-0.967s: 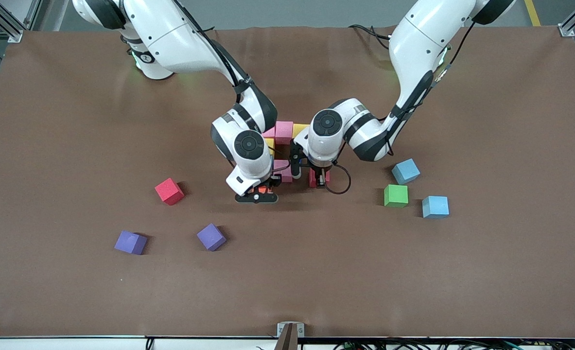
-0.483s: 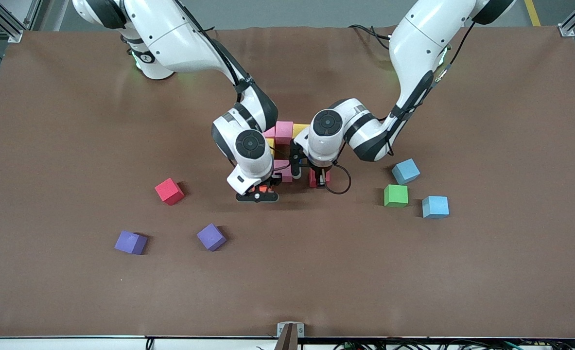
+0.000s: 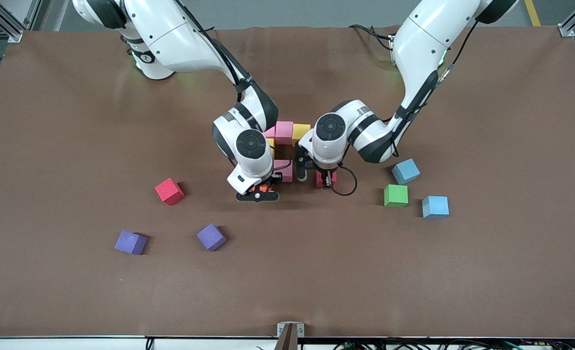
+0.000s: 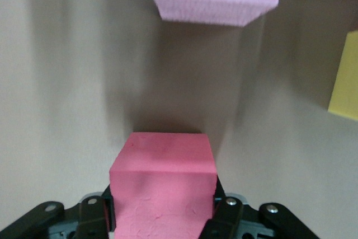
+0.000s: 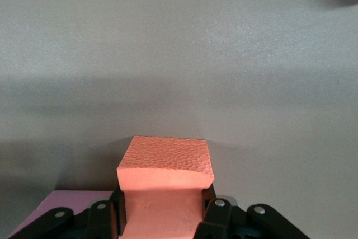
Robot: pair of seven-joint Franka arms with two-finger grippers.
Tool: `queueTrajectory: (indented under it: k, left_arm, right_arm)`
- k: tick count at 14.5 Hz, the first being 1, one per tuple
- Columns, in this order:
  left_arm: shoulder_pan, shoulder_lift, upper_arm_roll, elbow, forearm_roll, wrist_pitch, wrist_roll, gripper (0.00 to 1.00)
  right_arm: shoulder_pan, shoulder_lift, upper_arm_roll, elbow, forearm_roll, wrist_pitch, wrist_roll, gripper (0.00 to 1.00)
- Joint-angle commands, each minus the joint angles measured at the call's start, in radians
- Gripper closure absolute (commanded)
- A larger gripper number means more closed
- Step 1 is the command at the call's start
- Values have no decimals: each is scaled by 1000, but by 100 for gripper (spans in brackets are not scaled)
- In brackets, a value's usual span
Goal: Arrange 11 blocks into digit 3
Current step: 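Lower orange below blue with the right gripper while the left gripper lowers red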
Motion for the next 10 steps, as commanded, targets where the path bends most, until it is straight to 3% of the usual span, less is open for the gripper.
queueTrajectory:
  k: [1,10]
  left_arm:
    - [11,-48,-4,-23,14,-41,19,73]
    - [13,-54,-4,-20,12,-41,17,74]
  right_arm:
    - [15,-11,0,-46,3,-9,10,97]
    - [16,-11,1,-49,0,-20,1,97]
